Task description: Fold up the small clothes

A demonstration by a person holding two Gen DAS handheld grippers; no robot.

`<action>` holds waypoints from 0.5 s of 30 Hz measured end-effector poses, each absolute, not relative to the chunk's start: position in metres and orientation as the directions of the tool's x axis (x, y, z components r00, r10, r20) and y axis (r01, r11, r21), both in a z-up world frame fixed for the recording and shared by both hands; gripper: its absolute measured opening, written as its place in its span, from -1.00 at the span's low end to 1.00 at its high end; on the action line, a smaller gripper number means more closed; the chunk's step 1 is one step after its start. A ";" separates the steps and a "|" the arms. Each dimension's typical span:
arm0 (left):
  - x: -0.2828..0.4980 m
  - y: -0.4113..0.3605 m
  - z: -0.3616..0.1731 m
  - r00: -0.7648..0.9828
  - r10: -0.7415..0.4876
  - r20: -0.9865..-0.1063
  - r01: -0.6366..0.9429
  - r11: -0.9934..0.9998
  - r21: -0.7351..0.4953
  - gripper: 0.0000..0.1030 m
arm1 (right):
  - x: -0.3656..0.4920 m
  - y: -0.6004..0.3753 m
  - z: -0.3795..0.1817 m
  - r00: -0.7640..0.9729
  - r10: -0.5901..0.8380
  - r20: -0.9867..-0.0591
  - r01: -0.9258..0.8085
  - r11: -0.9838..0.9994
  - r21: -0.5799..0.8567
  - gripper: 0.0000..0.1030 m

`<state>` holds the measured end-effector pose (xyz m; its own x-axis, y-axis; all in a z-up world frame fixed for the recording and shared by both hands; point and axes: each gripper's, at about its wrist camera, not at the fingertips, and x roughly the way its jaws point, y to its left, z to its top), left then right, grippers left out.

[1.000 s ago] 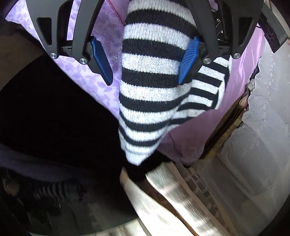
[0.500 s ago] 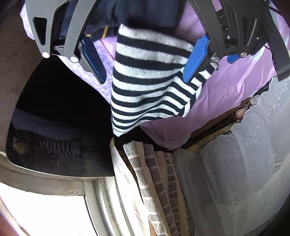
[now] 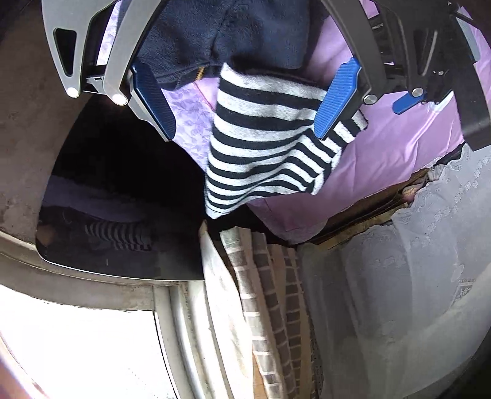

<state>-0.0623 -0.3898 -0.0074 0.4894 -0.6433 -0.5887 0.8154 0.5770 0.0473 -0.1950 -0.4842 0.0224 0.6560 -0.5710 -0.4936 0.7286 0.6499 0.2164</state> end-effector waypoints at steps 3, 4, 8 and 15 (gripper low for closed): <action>-0.067 -0.390 -0.005 0.487 -0.646 -0.588 0.819 0.572 0.050 0.78 | -0.198 -0.479 0.023 0.674 -0.545 -0.499 0.711 0.662 0.239 0.79; -0.069 -0.390 -0.005 0.490 -0.644 -0.587 0.818 0.572 0.056 0.79 | -0.198 -0.475 0.023 0.672 -0.549 -0.497 0.712 0.662 0.232 0.79; -0.075 -0.388 -0.004 0.508 -0.635 -0.581 0.812 0.578 0.079 0.85 | -0.196 -0.460 0.021 0.680 -0.550 -0.485 0.706 0.670 0.229 0.84; -0.071 -0.377 0.001 0.545 -0.621 -0.563 0.789 0.607 0.095 0.91 | -0.196 -0.442 0.009 0.701 -0.535 -0.471 0.672 0.717 0.184 0.85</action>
<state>-0.0710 -0.3769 0.0010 0.5452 -0.6211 -0.5631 0.7892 0.6068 0.0949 -0.1959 -0.4422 0.0091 0.7007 -0.5355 -0.4715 0.6721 0.7172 0.1843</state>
